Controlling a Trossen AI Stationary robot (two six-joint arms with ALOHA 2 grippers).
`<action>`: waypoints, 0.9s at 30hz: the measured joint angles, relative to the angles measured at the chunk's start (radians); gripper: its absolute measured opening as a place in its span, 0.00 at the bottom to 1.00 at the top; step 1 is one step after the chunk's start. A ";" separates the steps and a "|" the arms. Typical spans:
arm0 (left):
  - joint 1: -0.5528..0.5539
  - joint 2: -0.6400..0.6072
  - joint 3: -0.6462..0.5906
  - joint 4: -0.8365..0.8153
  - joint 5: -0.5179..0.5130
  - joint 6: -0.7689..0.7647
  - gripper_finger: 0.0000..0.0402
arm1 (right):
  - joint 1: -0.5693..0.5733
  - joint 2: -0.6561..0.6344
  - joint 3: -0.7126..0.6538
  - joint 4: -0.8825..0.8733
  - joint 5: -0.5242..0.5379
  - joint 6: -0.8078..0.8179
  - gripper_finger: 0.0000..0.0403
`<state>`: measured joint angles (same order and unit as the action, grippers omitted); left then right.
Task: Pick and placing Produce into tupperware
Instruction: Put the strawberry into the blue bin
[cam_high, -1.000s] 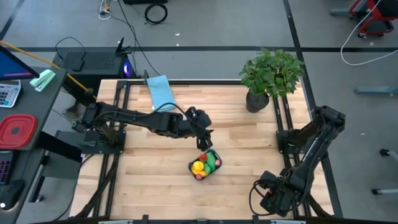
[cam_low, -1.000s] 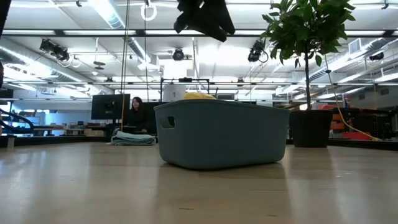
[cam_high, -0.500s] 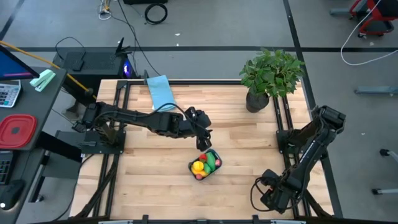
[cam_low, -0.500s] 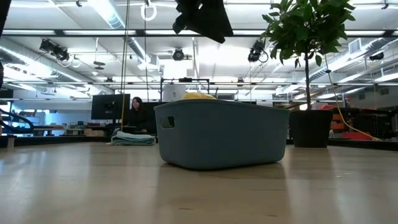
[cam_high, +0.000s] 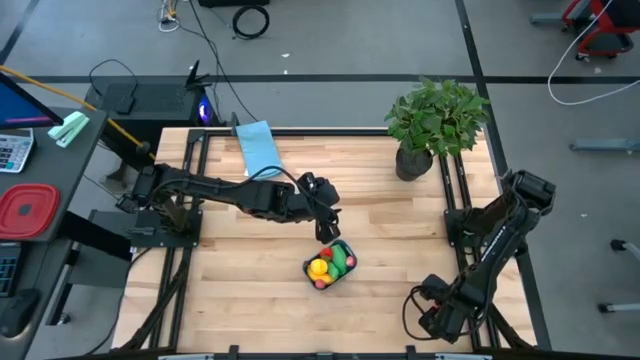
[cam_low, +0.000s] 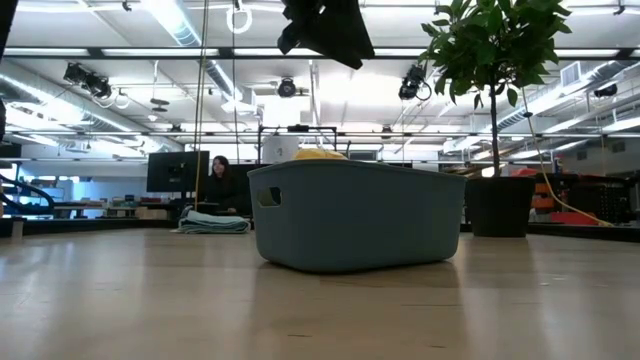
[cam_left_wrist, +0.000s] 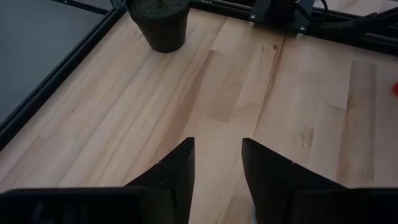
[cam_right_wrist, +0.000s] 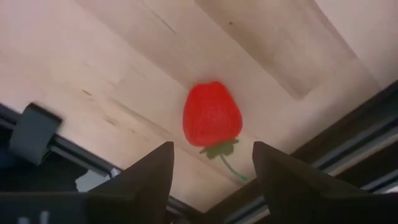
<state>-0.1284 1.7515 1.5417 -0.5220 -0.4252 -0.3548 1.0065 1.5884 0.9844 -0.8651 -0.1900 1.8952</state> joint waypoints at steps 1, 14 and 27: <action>0.000 0.000 0.000 0.000 0.000 0.000 0.35 | 0.000 0.007 0.000 0.001 0.000 0.000 0.57; 0.000 0.000 0.000 0.000 0.000 -0.006 0.34 | 0.000 0.060 0.000 0.052 0.003 -0.003 0.58; 0.000 0.000 0.000 0.000 0.000 -0.026 0.34 | 0.000 0.075 -0.010 0.047 -0.004 -0.010 0.58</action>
<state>-0.1284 1.7515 1.5417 -0.5217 -0.4248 -0.3805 1.0065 1.6634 0.9746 -0.8178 -0.1940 1.8854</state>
